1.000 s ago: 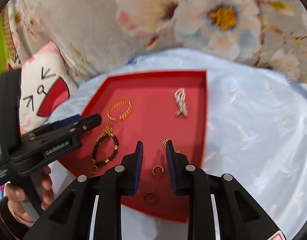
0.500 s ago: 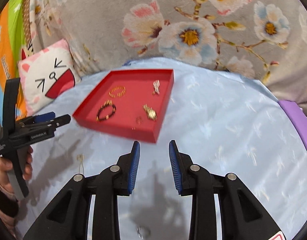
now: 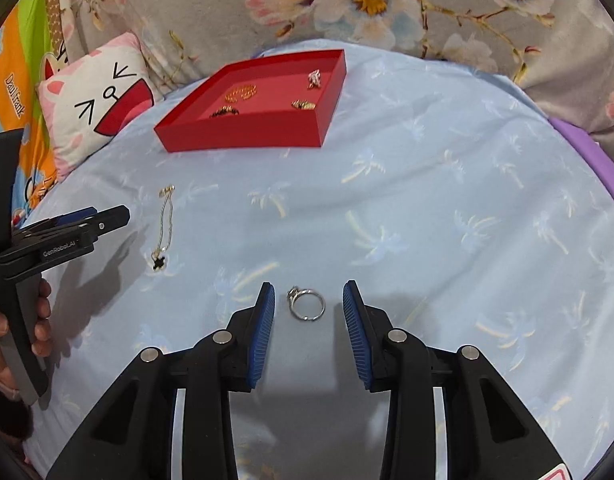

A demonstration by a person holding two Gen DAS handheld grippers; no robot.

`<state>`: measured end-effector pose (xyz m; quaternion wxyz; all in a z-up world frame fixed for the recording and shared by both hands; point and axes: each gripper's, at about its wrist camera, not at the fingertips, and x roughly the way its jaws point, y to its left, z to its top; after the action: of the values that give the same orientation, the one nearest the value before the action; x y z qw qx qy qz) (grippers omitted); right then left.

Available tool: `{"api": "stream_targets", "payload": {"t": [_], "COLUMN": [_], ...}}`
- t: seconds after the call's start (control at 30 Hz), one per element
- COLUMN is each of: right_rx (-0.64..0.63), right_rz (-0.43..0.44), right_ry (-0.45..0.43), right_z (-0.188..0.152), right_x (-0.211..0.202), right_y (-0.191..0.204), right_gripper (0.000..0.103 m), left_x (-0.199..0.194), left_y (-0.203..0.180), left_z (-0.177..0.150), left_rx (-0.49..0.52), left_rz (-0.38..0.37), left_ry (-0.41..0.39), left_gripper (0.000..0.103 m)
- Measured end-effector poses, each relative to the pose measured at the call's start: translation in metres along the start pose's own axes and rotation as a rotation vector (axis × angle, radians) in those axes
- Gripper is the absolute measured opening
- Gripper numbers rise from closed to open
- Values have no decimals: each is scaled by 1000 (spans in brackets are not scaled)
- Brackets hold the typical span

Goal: Organize jewelry
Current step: 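Lower the right tool onto the silver ring and grasp it, then grasp the gold chain with black clover pendant with the left tool while the right tool holds the ring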

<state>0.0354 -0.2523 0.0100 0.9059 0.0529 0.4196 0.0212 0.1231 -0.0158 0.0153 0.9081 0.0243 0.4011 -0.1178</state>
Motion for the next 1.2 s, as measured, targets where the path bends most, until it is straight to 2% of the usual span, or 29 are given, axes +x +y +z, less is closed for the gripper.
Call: {"api": "stream_targets", "payload": {"t": [0.37, 0.43, 0.53, 1.1, 1.2], "right_rx": [-24, -25, -22, 16, 21], "right_rz": [-33, -37, -39, -16, -13], "right_ry": [28, 29, 29, 9, 7], "right_z": [-4, -4, -4, -4, -4], "right_x": [14, 14, 15, 9, 8], "right_y": [6, 6, 6, 2, 1], "right_gripper": [32, 25, 20, 19, 19], "left_x": [0, 0, 1, 12, 17], "left_y": [5, 5, 5, -3, -8], "left_z": [-12, -12, -12, -5, 2], "left_rx": [-27, -25, -28, -20, -2], "left_rz": [-5, -6, -8, -50, -39], "left_ry": [1, 1, 3, 40, 36], "left_gripper": [78, 78, 78, 78, 72]}}
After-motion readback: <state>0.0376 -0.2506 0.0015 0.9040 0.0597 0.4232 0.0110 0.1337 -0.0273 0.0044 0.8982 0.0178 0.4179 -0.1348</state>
